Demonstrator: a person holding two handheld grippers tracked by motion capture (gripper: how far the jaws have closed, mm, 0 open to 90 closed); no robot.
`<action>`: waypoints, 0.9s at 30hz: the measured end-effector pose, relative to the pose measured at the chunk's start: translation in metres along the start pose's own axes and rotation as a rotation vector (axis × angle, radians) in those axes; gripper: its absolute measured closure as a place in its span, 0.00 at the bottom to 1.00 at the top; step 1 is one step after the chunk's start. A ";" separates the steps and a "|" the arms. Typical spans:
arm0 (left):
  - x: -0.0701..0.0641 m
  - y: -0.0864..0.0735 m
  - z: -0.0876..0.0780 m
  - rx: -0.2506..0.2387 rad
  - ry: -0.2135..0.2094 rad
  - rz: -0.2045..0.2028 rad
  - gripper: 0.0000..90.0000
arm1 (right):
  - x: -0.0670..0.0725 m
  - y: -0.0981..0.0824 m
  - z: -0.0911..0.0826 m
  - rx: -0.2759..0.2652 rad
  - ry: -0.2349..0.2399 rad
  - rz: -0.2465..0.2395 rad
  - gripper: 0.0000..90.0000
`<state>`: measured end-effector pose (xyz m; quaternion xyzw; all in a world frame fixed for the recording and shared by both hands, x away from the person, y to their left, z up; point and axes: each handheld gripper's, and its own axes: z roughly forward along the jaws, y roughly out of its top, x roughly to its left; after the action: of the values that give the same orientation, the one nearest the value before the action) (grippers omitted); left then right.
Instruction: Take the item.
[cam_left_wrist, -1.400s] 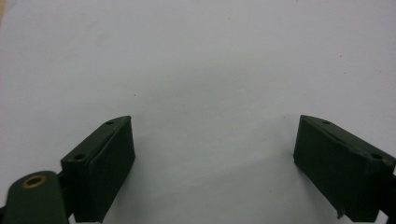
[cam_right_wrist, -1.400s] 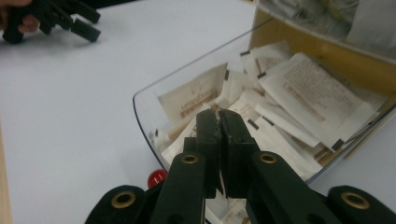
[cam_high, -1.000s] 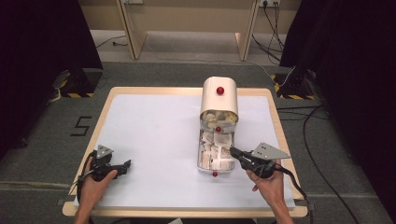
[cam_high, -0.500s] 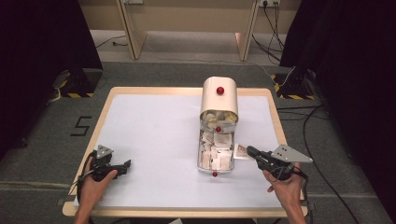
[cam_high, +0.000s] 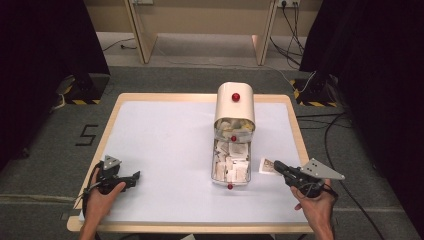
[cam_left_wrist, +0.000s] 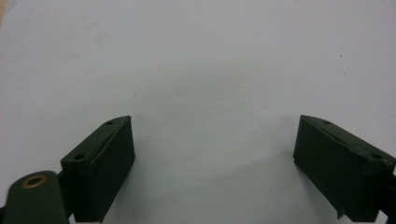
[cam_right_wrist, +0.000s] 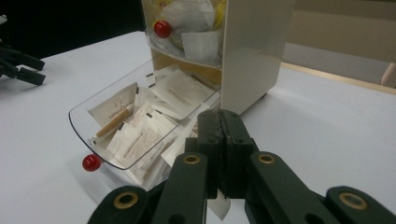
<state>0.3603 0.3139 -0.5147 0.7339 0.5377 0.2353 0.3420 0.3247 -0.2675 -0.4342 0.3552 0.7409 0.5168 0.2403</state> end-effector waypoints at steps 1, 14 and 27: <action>0.000 0.000 0.000 0.000 0.000 0.000 0.13 | 0.000 0.000 0.000 0.000 0.000 0.000 0.98; 0.000 0.000 0.000 0.000 -0.001 0.000 0.13 | -0.005 -0.013 0.003 0.045 -0.007 0.018 0.98; 0.000 0.000 0.000 0.000 -0.001 0.000 0.13 | -0.008 -0.024 0.010 0.109 -0.012 0.020 0.98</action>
<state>0.3603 0.3139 -0.5147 0.7341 0.5375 0.2350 0.3420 0.3300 -0.2728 -0.4604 0.3783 0.7631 0.4757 0.2200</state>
